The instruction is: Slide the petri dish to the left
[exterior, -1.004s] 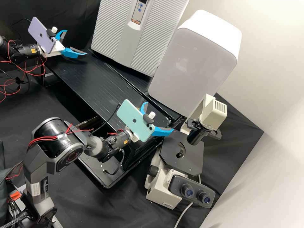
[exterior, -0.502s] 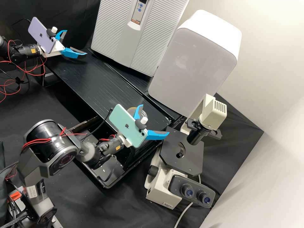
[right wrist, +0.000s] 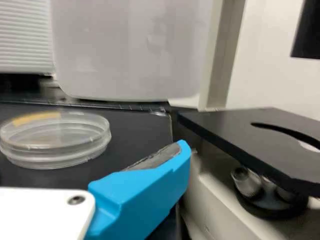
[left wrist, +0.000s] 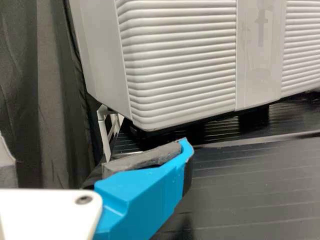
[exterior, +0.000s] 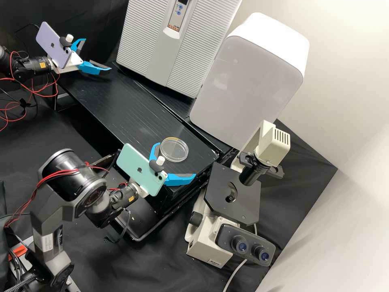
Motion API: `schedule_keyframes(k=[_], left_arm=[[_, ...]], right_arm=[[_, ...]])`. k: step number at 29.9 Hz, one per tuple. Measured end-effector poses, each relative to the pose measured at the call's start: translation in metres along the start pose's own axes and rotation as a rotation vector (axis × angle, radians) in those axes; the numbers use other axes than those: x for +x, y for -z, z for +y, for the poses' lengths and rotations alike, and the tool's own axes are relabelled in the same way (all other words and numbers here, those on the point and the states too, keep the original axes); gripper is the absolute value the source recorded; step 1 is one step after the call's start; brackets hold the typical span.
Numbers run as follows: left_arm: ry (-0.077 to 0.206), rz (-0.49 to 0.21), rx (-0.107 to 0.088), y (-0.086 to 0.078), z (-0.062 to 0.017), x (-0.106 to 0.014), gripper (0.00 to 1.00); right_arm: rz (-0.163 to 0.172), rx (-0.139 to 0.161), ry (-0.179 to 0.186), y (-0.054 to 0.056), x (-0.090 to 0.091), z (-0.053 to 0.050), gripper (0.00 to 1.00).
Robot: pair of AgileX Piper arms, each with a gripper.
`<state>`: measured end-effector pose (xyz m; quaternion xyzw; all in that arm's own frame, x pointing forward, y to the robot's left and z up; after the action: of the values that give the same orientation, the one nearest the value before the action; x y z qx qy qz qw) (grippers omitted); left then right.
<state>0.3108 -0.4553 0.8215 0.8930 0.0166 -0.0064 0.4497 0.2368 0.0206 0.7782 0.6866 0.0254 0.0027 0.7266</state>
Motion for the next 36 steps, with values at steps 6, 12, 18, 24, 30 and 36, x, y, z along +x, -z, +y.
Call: schedule_keyframes(k=[6,12,18,24,30,36], left_arm=[[0.0,0.0,0.0,0.0,0.0,0.0,1.0],[0.0,0.0,0.0,0.0,0.0,0.0,1.0],[0.0,0.0,0.0,0.0,0.0,0.0,1.0],[0.0,0.0,0.0,0.0,0.0,0.0,1.0],[0.0,0.0,0.0,0.0,0.0,0.0,1.0],[0.0,0.0,0.0,0.0,0.0,0.0,1.0]], right_arm=[[0.001,-0.006,-0.009,-0.003,0.002,-0.004,1.0],[-0.002,-0.006,-0.009,-0.004,0.002,-0.004,1.0],[0.009,-0.006,-0.008,-0.004,0.003,-0.002,1.0],[0.055,0.073,0.008,0.001,0.014,-0.002,1.0],[0.094,0.154,0.07,0.008,0.024,-0.005,1.0],[0.097,0.189,0.082,0.01,0.027,-0.004,1.0]])
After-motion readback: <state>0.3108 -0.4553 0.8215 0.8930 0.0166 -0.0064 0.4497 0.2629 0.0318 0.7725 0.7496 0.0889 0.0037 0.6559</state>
